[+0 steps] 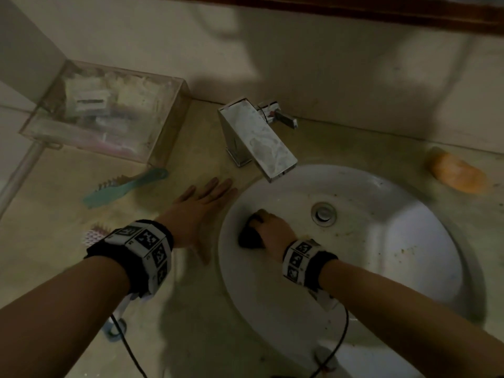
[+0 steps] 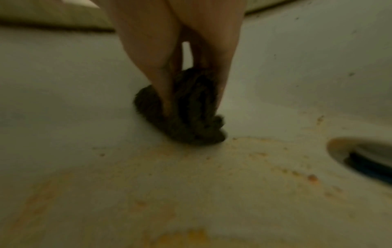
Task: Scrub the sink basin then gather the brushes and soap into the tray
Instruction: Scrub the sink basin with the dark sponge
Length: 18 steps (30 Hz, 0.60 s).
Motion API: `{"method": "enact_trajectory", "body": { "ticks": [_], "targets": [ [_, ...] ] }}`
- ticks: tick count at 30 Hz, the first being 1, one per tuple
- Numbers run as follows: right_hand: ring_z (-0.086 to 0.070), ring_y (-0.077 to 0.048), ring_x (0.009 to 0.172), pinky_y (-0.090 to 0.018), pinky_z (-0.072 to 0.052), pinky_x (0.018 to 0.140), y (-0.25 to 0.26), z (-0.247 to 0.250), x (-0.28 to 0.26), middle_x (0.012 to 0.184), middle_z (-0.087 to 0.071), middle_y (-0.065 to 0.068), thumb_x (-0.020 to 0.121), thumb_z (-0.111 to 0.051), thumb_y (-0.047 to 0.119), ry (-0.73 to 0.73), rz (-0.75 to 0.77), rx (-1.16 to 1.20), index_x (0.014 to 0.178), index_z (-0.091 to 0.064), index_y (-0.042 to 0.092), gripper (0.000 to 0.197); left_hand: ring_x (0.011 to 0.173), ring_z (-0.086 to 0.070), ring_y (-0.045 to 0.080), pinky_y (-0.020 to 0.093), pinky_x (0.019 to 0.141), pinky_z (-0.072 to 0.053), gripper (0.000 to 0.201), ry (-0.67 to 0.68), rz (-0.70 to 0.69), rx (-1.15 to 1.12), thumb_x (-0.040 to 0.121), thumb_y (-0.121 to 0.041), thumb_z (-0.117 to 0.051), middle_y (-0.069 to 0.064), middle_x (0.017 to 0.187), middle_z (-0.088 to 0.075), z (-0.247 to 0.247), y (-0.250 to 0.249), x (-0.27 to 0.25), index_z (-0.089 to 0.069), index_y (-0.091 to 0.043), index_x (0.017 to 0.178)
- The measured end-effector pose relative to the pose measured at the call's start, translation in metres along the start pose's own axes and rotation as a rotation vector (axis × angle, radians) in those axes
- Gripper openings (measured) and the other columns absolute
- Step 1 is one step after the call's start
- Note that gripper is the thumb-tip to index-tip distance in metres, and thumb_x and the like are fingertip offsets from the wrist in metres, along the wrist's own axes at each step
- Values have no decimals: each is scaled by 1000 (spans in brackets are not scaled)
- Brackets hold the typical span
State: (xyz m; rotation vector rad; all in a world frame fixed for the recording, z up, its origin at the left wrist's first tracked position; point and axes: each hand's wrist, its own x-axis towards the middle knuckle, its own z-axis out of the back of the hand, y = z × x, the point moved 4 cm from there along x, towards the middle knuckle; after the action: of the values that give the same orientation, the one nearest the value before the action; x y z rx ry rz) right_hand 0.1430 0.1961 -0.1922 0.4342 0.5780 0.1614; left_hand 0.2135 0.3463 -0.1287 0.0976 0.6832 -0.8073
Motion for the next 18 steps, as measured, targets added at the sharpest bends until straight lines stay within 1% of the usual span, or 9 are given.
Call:
{"method": "enact_trajectory", "body": {
  "ticks": [2,3,6,7,9,12,14,16,18],
  "targets": [
    [-51,-32,119,-34,-41,101,-2,6,-6,137,-44,-15,95,-52,23,67,63,13,132,-51,8,40,133,28,1,43,120,2,143,-4,-2,2,50,-67,-78,-28,133,44,1,0,0,49,-53,114],
    [-52,-32,117,-35,-42,99,-10,15,-7,135,-46,-16,94,-53,21,36,35,38,130,-52,8,39,134,27,1,44,120,2,143,-10,-1,2,49,-68,-79,-27,134,43,2,1,0,46,-51,118],
    [-51,-34,116,-38,-44,96,-50,44,-4,135,-44,-18,91,-56,14,-208,-226,113,132,-47,7,42,134,26,3,44,120,3,143,-2,-3,-9,46,-65,-81,-23,139,36,3,0,-1,32,-41,130],
    [-51,-35,117,-39,-44,97,-59,48,-1,136,-43,-18,91,-56,13,-239,-293,124,133,-44,6,45,134,26,3,44,120,3,143,2,-4,-3,45,-65,-81,-23,140,35,3,-1,-1,31,-40,131],
    [-50,-36,119,-38,-43,101,-63,46,7,141,-38,-18,92,-55,12,-171,-332,103,138,-38,7,49,134,27,3,45,120,3,144,10,-4,2,45,-65,-81,-23,140,35,4,-1,-1,31,-38,132],
    [-47,-35,122,-36,-39,104,-43,28,15,142,-36,-17,94,-52,16,-77,-258,22,140,-39,10,48,134,27,3,44,120,3,141,5,-6,-5,47,-65,-80,-22,140,35,5,-3,-2,30,-38,131],
    [-51,-35,117,-37,-43,97,-26,11,13,137,-41,-18,93,-53,14,-38,-203,8,134,-46,9,42,134,26,4,45,120,3,140,17,-8,1,47,-64,-81,-21,140,35,6,-4,-3,30,-38,130],
    [-54,-35,111,-38,-46,91,-8,-2,6,132,-45,-19,92,-53,12,17,-107,-21,130,-49,8,38,133,26,4,46,120,2,141,31,-3,2,47,-63,-81,-20,140,34,7,-4,-3,29,-37,130],
    [-55,-36,111,-39,-46,93,-2,-5,-1,132,-44,-19,93,-54,17,112,-15,-34,131,-50,7,39,133,26,4,47,120,2,140,32,-1,-1,47,-62,-82,-20,139,35,8,-4,-4,29,-38,130]
  ]
}}
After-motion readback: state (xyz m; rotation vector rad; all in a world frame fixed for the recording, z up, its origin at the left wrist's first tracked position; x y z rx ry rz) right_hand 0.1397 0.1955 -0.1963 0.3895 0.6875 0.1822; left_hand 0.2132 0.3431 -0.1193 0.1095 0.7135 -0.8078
